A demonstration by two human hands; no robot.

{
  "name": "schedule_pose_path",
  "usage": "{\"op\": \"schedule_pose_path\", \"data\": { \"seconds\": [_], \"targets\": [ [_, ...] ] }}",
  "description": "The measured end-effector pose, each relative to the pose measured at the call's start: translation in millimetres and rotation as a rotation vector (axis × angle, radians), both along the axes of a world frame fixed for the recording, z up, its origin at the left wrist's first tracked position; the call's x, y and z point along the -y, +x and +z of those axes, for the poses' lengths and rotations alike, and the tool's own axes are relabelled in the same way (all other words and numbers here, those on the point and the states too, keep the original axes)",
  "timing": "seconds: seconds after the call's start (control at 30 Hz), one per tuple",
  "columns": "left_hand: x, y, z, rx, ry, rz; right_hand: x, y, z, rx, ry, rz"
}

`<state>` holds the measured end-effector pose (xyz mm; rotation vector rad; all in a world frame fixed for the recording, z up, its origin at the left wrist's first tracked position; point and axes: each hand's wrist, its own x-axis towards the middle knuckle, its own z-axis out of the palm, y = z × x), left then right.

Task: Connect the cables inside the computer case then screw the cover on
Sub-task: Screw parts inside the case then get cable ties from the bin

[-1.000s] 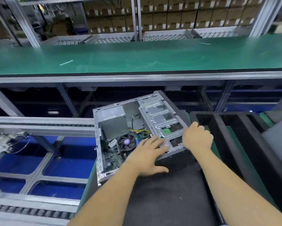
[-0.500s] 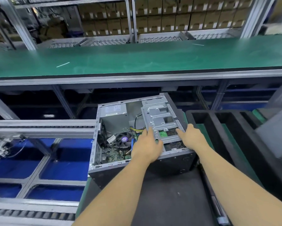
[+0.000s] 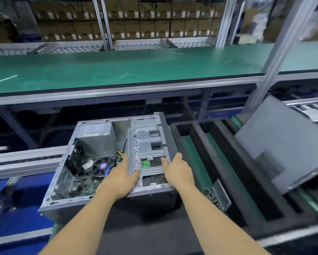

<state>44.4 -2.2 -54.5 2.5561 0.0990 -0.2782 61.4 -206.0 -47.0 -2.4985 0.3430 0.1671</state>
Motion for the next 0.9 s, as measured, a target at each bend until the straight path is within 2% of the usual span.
{"op": "schedule_pose_path", "data": {
  "seconds": [0.1, 0.17, 0.23, 0.3, 0.37, 0.43, 0.53, 0.7, 0.9],
  "targets": [
    [-0.7, -0.1, -0.6, 0.079, 0.032, 0.018, 10.5, 2.9, -2.8, -0.032, 0.237, -0.009],
    [3.8, -2.6, 3.7, 0.173, 0.174, 0.023, 26.1, 2.3, -10.8, -0.017, 0.455, -0.058],
    [19.8, -1.7, 12.6, 0.309, 0.263, 0.054, 52.9, 0.0, -24.0, 0.048, 0.535, -0.183],
    [50.5, 8.0, 24.2, 0.390, 0.241, 0.060, 89.0, -3.7, -43.2, 0.110, 0.456, -0.312],
    [90.0, 22.7, 33.9, 0.410, 0.176, 0.015, 126.2, -9.7, -64.9, 0.096, 0.320, -0.349],
    [129.1, 32.7, 36.2, 0.379, 0.148, -0.038, 156.8, -20.4, -87.9, 0.007, 0.193, -0.292],
    [166.1, 31.3, 20.9, 0.282, 0.224, -0.090, 182.0, -33.6, -119.2, -0.127, 0.026, -0.171],
    [171.1, 30.7, 9.1, 0.251, 0.224, -0.074, 172.5, -20.2, -140.6, -0.202, 0.009, -0.017],
    [172.7, 27.4, 10.7, 0.277, 0.228, -0.059, 163.5, -6.1, -173.0, -0.278, -0.134, 0.048]
  ]
}}
